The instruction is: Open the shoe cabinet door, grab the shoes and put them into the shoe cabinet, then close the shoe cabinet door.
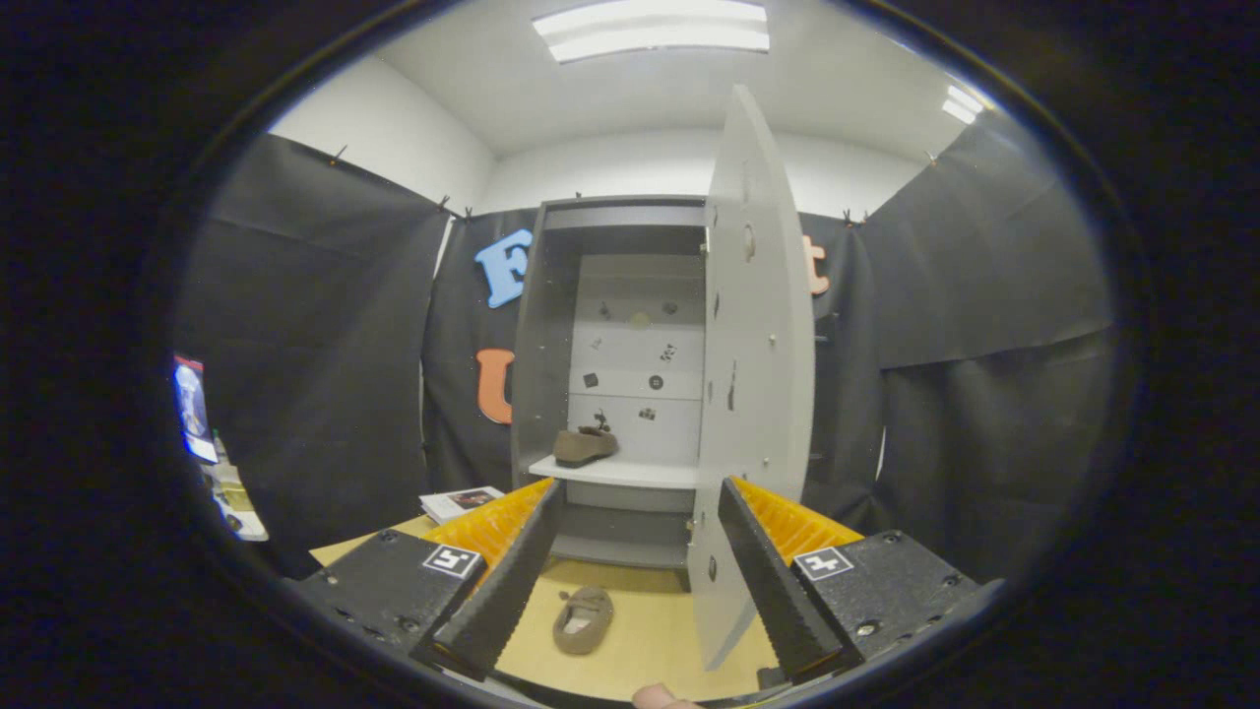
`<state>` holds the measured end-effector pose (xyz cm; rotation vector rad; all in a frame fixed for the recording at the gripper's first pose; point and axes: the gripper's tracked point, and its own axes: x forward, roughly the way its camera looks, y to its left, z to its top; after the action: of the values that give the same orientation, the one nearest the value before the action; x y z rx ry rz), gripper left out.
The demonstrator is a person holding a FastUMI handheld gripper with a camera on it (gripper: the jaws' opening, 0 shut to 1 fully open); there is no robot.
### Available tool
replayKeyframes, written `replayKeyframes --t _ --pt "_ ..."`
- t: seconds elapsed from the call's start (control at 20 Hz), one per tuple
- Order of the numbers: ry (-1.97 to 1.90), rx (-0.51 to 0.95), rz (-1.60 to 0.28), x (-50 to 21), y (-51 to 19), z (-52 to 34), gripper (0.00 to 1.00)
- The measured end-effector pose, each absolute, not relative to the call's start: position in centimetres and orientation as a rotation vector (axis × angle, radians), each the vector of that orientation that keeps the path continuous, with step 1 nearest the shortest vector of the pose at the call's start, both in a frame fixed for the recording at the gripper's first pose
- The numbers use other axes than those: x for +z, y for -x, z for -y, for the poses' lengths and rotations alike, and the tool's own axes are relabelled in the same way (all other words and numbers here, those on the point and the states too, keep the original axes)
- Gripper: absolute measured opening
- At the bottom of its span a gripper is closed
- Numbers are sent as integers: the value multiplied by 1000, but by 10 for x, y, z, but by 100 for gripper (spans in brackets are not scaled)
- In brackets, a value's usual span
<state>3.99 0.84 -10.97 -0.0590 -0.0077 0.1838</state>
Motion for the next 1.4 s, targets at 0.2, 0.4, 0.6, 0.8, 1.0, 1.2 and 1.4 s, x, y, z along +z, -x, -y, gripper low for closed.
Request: replayKeyframes --t 0.2,0.4,0.6,0.8,1.0,1.2,1.4 --pt "1 246 -29 -139 -55 -40 100" --pt "-28 206 -66 -168 -73 -44 100" --pt "-18 186 -97 -205 -101 -60 100" --pt "4 202 -163 -252 -120 -77 100" --pt "41 220 -274 -310 -141 -89 100" --pt "52 228 -354 -355 -161 -102 100" --pt "61 229 -456 -412 -178 -115 100"
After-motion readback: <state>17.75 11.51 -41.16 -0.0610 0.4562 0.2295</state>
